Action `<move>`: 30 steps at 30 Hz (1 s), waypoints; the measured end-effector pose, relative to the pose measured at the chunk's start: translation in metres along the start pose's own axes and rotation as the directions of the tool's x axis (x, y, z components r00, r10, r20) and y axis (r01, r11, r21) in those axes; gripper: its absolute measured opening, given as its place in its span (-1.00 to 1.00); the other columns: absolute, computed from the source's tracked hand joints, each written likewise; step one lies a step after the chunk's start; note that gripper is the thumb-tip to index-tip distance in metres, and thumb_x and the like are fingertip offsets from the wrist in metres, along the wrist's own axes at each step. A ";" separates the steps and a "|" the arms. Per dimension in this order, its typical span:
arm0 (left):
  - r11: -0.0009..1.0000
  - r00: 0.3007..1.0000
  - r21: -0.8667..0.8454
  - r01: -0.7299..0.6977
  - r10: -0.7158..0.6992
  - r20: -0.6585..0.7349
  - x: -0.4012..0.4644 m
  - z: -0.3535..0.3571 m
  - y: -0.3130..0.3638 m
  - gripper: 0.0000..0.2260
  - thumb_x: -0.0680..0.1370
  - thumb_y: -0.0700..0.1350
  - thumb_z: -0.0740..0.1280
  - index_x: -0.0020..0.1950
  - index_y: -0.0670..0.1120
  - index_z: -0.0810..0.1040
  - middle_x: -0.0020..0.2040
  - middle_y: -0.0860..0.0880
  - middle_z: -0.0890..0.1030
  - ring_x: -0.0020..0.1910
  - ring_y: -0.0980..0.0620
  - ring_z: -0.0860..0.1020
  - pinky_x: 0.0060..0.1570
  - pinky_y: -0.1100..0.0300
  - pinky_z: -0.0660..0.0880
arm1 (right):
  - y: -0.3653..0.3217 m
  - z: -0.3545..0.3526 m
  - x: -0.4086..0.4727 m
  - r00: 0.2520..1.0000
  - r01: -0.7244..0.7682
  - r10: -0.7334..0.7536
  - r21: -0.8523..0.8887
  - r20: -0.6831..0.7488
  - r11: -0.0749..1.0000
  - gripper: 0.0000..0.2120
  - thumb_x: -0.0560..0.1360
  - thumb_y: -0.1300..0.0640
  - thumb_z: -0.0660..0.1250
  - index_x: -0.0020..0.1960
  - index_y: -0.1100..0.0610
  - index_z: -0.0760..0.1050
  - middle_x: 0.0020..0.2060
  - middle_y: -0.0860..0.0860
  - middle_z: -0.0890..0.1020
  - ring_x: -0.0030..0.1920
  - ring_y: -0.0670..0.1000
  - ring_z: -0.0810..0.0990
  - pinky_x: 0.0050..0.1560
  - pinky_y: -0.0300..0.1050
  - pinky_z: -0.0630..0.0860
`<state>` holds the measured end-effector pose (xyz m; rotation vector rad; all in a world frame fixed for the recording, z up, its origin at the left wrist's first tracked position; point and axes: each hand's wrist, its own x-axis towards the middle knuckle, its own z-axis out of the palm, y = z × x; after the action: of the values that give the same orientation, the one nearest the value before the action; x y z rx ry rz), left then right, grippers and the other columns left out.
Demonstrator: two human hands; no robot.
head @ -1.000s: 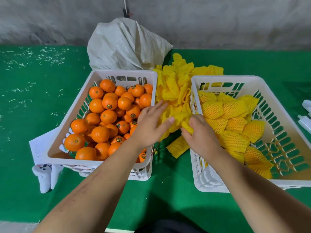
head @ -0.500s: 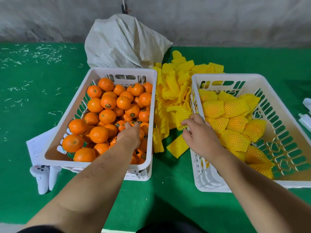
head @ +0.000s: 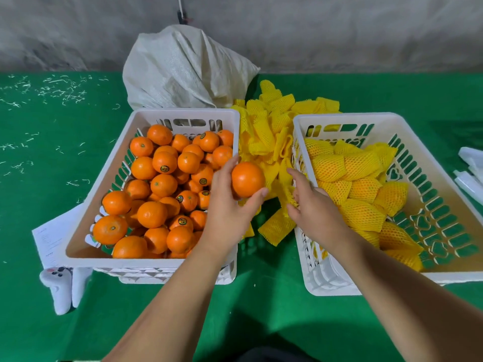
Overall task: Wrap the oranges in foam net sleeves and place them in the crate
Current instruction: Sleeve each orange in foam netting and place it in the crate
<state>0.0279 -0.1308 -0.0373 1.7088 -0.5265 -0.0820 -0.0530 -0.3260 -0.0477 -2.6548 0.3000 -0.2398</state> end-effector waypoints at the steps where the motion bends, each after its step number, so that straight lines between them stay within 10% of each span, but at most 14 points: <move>1: 0.999 0.998 -0.034 0.035 -0.033 0.056 -0.004 0.006 0.001 -0.36 0.52 0.15 0.54 0.51 0.27 0.31 0.48 0.11 0.34 0.42 0.07 0.47 0.31 0.04 0.57 | 0.000 -0.001 0.001 1.000 -0.023 0.023 0.003 0.017 1.000 -0.26 0.57 0.12 0.42 0.62 -0.05 0.12 0.02 -0.02 0.58 0.07 0.08 0.50 0.01 0.04 0.54; 7: 0.932 0.957 0.299 -0.204 0.125 0.263 -0.013 0.019 -0.009 -0.34 0.50 0.11 0.58 0.50 0.09 0.34 0.38 0.08 0.37 0.27 0.22 0.42 0.18 0.36 0.46 | 0.002 -0.004 0.004 0.999 0.028 -0.027 0.043 -0.023 0.999 -0.73 0.54 0.26 0.39 0.24 0.17 0.60 0.04 0.06 0.63 0.04 0.12 0.59 0.02 -0.06 0.40; 23: 0.990 0.796 0.141 0.015 -0.097 0.598 -0.007 0.003 0.001 -0.38 0.41 0.31 0.55 0.42 0.31 0.45 0.50 0.37 0.21 0.42 0.28 0.40 0.36 0.02 0.53 | 0.005 -0.002 0.002 0.982 -0.048 0.104 0.329 -0.156 0.943 -0.74 0.62 0.00 0.37 -0.18 -0.11 0.35 -0.40 -0.14 0.45 -0.39 -0.13 0.40 -0.35 -0.02 0.33; 30: 0.848 0.861 0.491 -0.200 -0.087 0.501 -0.010 0.018 0.002 -0.21 0.41 0.46 0.37 0.58 0.19 0.34 0.61 0.19 0.31 0.45 0.06 0.47 0.27 0.10 0.48 | 0.003 -0.004 -0.010 0.959 -0.120 0.246 0.585 -0.140 0.802 -0.80 0.59 0.06 0.44 0.03 -0.23 0.51 -0.07 -0.13 0.66 0.00 -0.05 0.67 -0.04 -0.07 0.61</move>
<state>0.0125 -0.1440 -0.0411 2.2228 -1.0757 -0.3845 -0.0639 -0.3282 -0.0468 -1.9860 0.4690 -0.4691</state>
